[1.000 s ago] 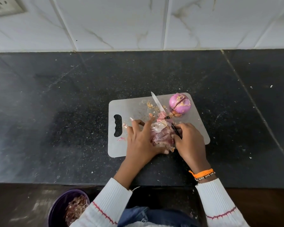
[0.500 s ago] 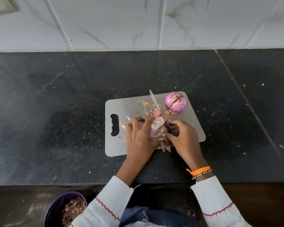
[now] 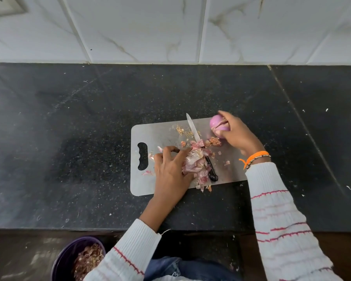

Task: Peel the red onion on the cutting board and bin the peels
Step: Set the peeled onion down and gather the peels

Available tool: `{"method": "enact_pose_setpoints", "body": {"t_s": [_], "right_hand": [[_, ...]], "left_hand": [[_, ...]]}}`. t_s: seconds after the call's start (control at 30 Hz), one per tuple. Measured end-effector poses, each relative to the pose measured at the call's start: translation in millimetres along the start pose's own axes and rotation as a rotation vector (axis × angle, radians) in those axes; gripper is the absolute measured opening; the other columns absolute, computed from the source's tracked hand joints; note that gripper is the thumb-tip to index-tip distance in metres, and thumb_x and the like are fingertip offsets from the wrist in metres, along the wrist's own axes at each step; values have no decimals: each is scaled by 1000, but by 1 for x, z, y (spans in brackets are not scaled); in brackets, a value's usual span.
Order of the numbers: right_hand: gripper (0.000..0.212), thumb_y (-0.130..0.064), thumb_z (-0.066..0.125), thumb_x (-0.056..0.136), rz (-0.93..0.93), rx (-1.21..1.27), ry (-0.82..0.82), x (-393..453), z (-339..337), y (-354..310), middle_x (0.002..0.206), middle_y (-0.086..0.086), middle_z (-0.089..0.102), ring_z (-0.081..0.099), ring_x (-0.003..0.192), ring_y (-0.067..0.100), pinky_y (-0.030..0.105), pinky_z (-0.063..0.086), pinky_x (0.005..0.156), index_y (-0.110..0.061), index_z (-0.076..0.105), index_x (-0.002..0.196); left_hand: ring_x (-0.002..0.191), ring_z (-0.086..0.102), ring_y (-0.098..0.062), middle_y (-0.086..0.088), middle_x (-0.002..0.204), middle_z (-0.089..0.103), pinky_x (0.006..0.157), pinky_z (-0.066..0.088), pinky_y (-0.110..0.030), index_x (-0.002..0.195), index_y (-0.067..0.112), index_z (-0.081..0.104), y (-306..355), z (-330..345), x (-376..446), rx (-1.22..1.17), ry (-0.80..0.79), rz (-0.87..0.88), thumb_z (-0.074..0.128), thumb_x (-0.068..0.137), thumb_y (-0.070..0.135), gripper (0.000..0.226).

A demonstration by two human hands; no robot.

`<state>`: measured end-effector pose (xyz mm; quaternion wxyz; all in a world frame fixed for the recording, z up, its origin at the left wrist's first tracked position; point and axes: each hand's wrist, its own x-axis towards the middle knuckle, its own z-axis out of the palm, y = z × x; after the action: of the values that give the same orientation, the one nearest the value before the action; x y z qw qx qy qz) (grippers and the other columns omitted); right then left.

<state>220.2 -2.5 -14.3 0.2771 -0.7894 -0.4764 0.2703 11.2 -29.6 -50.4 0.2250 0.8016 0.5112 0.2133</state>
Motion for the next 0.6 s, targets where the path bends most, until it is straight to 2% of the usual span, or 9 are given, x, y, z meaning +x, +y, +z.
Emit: {"method": "enact_pose_setpoints", "body": {"t_s": [0.07,0.13,0.3,0.43,0.53,0.6], "right_hand": [[60,-4,52,90,38,205,-28,1,-8,1,144,6,38,42,127,23,37,35,107,-25,33,143],[58,-5,51,91,37,250,-13,2,-12,-1,144,4,38,41,127,21,35,35,105,-26,32,143],[59,-8,58,87,-31,-79,137,10,7,-6,140,14,38,41,125,34,43,37,103,-22,38,140],[58,-14,64,84,-84,-199,246,0,18,-8,142,10,37,34,124,34,45,37,100,-19,41,137],[35,-15,60,87,-186,-268,343,-32,22,-9,129,8,47,39,113,28,41,42,92,-15,53,121],[19,-13,56,89,-209,-233,254,-59,28,-4,111,4,55,49,102,22,36,46,85,-15,58,109]], "left_hand": [[113,30,-24,-2,129,37,99,28,-33,132,31,48,-1,0,1,-12,-2,1,76,73,25,66],[113,32,-25,-3,127,39,97,27,-31,132,30,49,-1,1,1,-22,2,8,77,72,21,66],[112,31,-24,-2,125,39,95,24,-29,132,32,50,1,2,3,-27,-14,22,73,75,13,64],[108,29,-23,-3,124,41,94,27,-31,126,33,56,1,4,5,-43,9,33,71,75,10,58],[107,33,-26,-4,123,43,92,27,-30,119,32,62,-1,6,6,-50,23,37,73,74,10,52],[106,34,-26,-5,122,45,91,27,-29,117,30,63,-3,7,7,-52,39,42,74,73,10,49]]}}
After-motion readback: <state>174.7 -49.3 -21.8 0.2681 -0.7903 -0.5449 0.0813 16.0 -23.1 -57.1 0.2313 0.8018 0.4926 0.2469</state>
